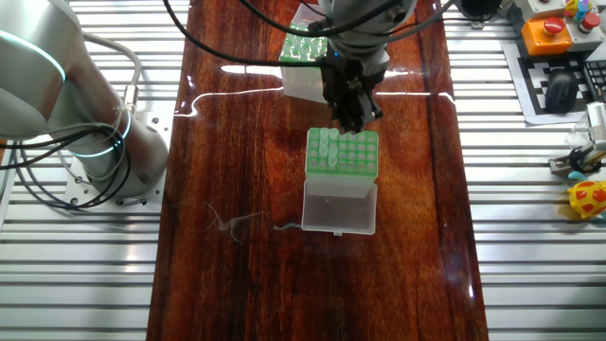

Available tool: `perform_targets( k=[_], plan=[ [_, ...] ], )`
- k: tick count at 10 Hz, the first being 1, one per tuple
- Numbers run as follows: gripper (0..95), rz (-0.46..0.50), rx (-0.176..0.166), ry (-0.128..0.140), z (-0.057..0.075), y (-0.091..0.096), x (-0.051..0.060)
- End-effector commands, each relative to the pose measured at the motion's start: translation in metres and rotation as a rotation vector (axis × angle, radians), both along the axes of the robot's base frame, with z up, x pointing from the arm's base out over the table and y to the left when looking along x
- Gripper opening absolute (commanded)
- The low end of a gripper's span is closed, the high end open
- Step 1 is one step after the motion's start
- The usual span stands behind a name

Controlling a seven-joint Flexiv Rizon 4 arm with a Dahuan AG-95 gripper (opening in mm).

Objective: Transfer all large pipette tips from one holder to another

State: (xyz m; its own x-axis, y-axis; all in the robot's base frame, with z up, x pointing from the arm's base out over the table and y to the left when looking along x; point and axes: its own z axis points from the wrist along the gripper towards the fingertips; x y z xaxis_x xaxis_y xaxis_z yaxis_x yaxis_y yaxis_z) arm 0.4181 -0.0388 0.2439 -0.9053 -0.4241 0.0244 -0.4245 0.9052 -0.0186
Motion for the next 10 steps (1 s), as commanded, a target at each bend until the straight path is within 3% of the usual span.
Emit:
perform_targets(
  k=[1,8,10],
  plan=[
    [19.0,-0.041,0.007,0.013,0.034,0.022,0.009],
    [19.0,-0.050,0.017,0.013,0.031,0.026,0.010],
    [19.0,-0.084,0.019,0.007,0.019,0.057,0.017]
  ],
)
